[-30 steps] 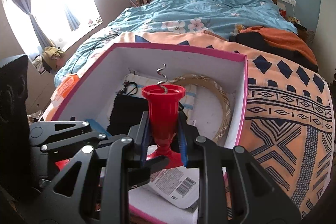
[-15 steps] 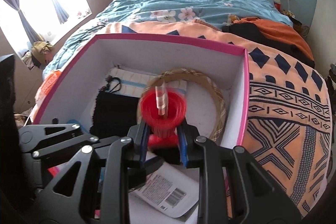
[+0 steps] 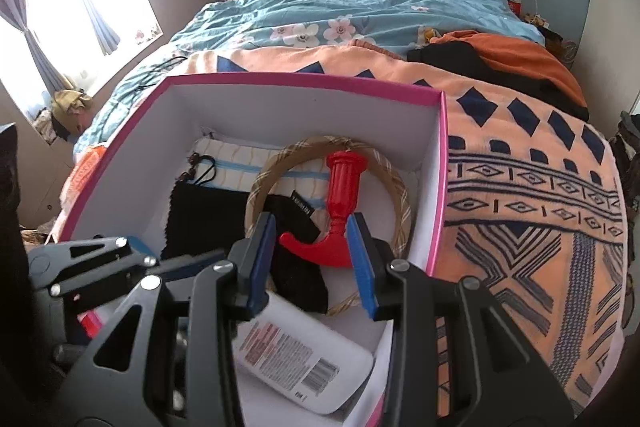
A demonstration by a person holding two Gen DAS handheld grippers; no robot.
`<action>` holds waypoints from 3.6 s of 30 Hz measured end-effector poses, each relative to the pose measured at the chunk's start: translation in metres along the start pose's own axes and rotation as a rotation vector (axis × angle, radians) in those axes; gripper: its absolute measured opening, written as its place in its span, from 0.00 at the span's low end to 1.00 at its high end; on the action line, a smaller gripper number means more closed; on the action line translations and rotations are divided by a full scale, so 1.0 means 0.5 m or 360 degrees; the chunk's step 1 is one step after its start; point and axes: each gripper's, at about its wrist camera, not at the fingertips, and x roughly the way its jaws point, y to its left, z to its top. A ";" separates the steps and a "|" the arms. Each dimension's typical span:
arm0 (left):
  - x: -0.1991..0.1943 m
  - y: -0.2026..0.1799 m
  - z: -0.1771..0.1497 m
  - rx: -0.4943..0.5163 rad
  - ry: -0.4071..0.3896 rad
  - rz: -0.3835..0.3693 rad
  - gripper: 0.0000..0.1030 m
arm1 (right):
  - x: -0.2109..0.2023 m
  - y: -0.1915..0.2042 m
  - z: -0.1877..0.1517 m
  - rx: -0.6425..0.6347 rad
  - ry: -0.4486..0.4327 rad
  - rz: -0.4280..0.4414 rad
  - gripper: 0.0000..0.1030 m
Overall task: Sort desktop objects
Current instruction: 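Open the right gripper to drop the red corkscrew into the box, then move the right gripper down to the white tube on the bed, then grasp the white tube with the right gripper and lift it upright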
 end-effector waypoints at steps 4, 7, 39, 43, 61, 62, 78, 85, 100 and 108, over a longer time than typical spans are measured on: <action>-0.039 -0.014 -0.013 0.0063 -0.0079 0.0030 0.28 | -0.039 0.006 -0.027 -0.0019 -0.0074 0.0038 0.39; -0.077 -0.022 -0.029 0.0108 -0.0142 0.0039 0.32 | -0.083 0.009 -0.050 -0.0032 -0.0150 0.0085 0.39; -0.108 -0.138 -0.288 0.0374 0.0130 -0.0160 0.45 | -0.171 -0.005 -0.395 -0.0291 0.0099 0.0219 0.39; -0.101 -0.152 -0.297 0.0394 0.0161 -0.0168 0.45 | -0.176 0.002 -0.412 -0.0393 0.0132 0.0185 0.39; -0.073 -0.111 -0.272 0.0263 0.0199 -0.0082 0.45 | -0.123 -0.017 -0.367 -0.0342 0.0253 0.0449 0.40; -0.069 -0.107 -0.270 0.0257 0.0210 -0.0079 0.45 | -0.114 -0.038 -0.360 -0.0220 0.0251 0.0507 0.40; -0.036 -0.079 -0.271 0.0268 0.0407 -0.0206 0.54 | -0.018 -0.128 -0.340 0.0427 0.0335 0.0771 0.45; -0.053 -0.092 -0.288 0.0290 0.0438 -0.0362 0.57 | -0.008 -0.108 -0.336 0.0422 0.0344 0.0807 0.48; -0.061 -0.113 -0.286 0.0299 0.0408 -0.0317 0.57 | -0.040 -0.025 -0.364 -0.0181 0.0353 0.0446 0.38; -0.073 -0.125 -0.285 0.0297 0.0382 -0.0325 0.57 | -0.031 -0.040 -0.370 -0.0240 0.0335 0.0241 0.27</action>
